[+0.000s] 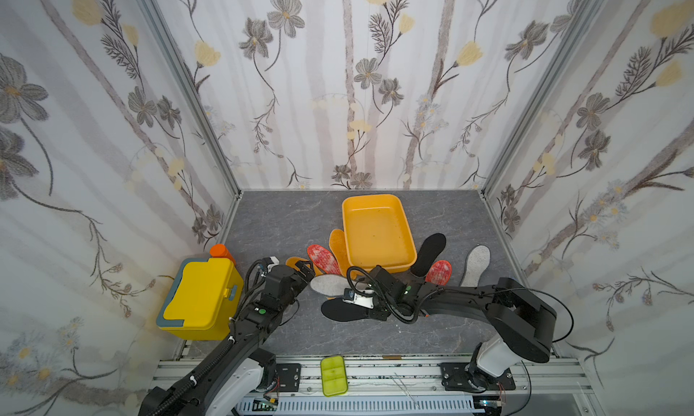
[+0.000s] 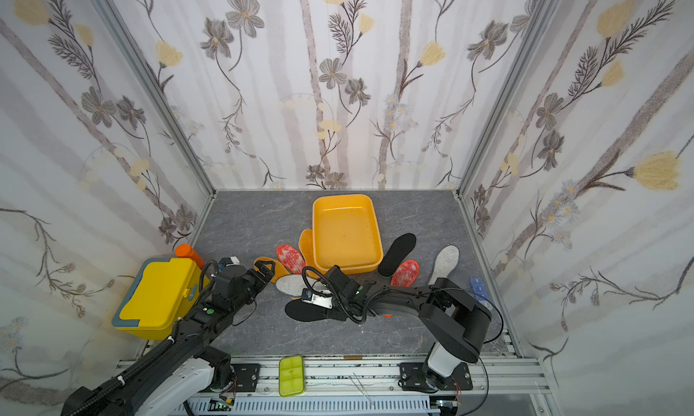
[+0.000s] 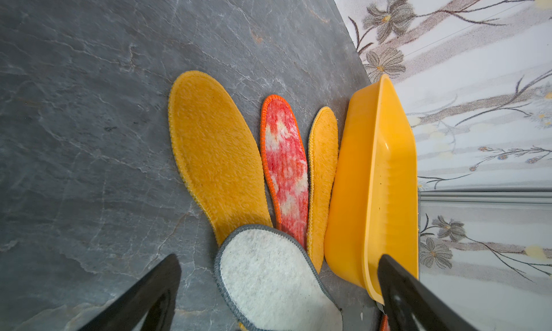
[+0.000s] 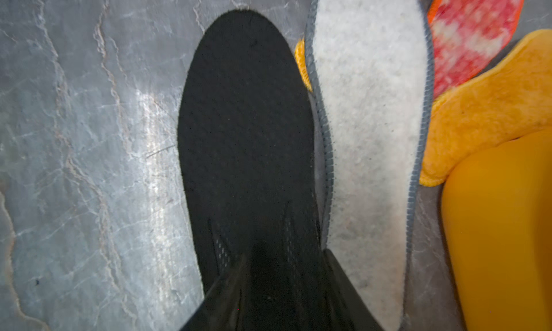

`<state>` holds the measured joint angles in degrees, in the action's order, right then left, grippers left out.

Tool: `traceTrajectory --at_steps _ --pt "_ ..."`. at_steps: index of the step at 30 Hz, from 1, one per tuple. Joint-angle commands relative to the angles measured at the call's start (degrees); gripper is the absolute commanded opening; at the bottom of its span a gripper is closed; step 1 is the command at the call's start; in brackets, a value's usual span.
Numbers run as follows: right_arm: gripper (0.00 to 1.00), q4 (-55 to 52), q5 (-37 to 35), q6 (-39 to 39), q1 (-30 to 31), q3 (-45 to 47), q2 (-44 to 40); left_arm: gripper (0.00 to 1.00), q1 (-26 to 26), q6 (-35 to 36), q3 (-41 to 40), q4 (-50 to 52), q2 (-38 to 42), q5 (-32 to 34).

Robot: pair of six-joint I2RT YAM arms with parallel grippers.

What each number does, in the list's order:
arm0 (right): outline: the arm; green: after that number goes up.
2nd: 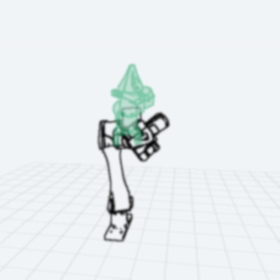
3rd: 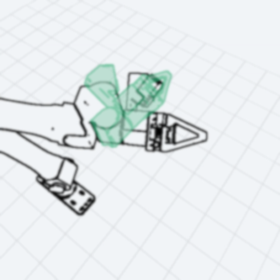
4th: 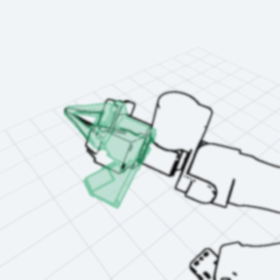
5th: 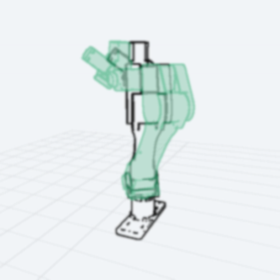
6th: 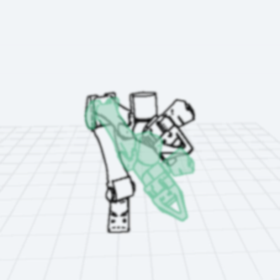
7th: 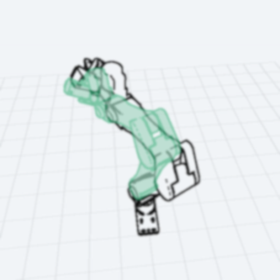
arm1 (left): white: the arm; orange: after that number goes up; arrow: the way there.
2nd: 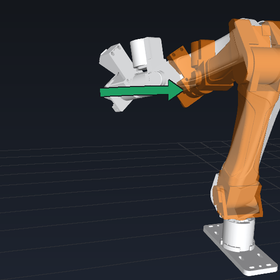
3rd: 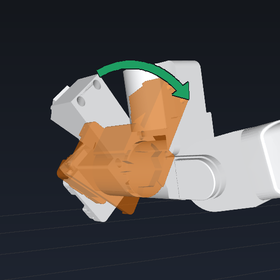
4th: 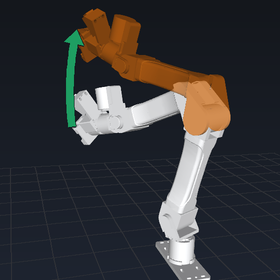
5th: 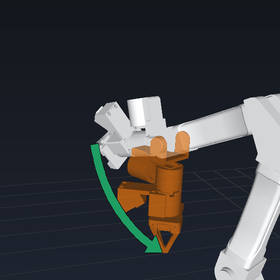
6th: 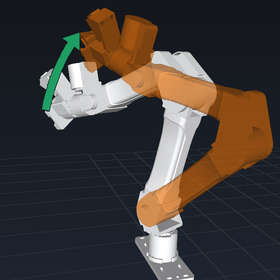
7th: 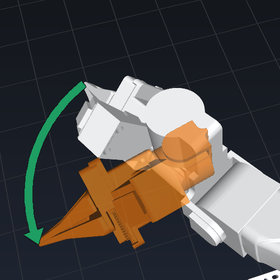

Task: Put the insoles into the storage box
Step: Pick up the insole from the center of the board.

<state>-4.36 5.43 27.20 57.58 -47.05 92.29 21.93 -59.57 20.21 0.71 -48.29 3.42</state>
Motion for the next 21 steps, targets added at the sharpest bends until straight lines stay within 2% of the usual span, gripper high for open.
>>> traceTrajectory --at_steps 1,7,21 --pt "0.43 2.1 -2.2 1.1 -0.3 0.4 -0.5 1.00 0.0 0.5 -0.1 -0.6 0.0 0.4" --pt "0.44 0.6 -4.1 1.8 -1.1 -0.3 1.4 1.00 0.0 0.5 0.0 -1.0 -0.7 0.2" --pt "0.44 -0.8 -3.4 2.1 -1.7 -1.2 6.6 1.00 0.0 0.5 -0.1 -0.8 -0.2 0.3"
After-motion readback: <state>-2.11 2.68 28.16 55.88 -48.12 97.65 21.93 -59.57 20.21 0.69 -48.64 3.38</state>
